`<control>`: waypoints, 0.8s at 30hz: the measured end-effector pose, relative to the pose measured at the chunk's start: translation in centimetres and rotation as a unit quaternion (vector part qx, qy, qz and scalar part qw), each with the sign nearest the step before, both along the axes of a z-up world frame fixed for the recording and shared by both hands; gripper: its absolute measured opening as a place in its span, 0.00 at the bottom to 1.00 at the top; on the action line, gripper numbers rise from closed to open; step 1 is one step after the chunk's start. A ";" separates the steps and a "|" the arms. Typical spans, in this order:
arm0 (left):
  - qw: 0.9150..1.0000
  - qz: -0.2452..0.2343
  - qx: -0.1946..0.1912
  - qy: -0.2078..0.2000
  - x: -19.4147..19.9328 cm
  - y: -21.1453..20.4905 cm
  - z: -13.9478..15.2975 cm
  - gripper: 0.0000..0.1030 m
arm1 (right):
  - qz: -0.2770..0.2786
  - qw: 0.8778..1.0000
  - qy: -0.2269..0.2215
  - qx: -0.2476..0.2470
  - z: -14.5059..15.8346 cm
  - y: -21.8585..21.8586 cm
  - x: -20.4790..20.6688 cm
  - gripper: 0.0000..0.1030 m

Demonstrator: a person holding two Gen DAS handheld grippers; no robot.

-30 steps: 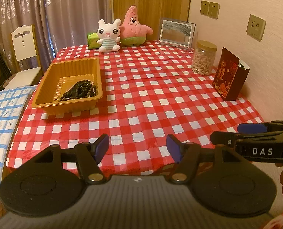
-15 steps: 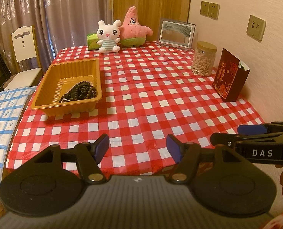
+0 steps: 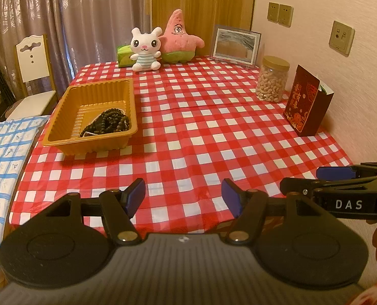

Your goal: Organize jewelry

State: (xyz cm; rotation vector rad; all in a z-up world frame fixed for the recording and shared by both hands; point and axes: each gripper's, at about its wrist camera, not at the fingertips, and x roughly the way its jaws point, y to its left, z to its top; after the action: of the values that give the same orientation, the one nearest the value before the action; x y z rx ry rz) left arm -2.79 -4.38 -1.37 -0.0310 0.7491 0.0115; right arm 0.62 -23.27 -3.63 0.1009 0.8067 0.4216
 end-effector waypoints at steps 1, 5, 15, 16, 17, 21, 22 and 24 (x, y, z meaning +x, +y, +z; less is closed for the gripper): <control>1.000 0.000 0.000 0.000 0.0 0.0 0.0 0.62 | 0.001 1.000 -0.001 0.000 0.0 0.0 0.0 0.71; 1.000 0.001 0.000 -0.002 0.2 0.3 0.2 0.62 | 0.002 1.000 -0.001 -0.001 -0.1 0.1 0.1 0.71; 1.000 0.002 -0.001 -0.001 0.2 0.5 0.2 0.62 | 0.003 1.000 -0.002 -0.001 -0.2 0.2 0.1 0.71; 1.000 0.002 -0.001 -0.002 0.1 0.4 0.2 0.62 | 0.003 1.000 -0.001 -0.001 -0.2 0.2 0.1 0.71; 1.000 0.002 -0.001 -0.002 0.0 0.4 0.1 0.62 | 0.003 1.000 -0.001 -0.001 -0.2 0.2 0.1 0.71; 1.000 0.002 -0.001 -0.002 0.0 0.4 0.1 0.62 | 0.003 1.000 -0.001 -0.001 -0.2 0.2 0.1 0.70; 1.000 0.002 -0.001 -0.002 0.0 0.4 0.1 0.62 | 0.003 1.000 -0.001 -0.001 -0.2 0.3 0.1 0.70; 1.000 0.002 -0.001 -0.002 0.0 0.5 0.1 0.62 | 0.004 1.000 -0.001 -0.001 -0.2 0.2 0.2 0.71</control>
State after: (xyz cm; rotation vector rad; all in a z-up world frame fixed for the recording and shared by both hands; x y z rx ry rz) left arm -2.77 -3.92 -1.24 -0.0337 0.7442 0.0152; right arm 0.77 -23.08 -3.78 0.0951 0.8059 0.4272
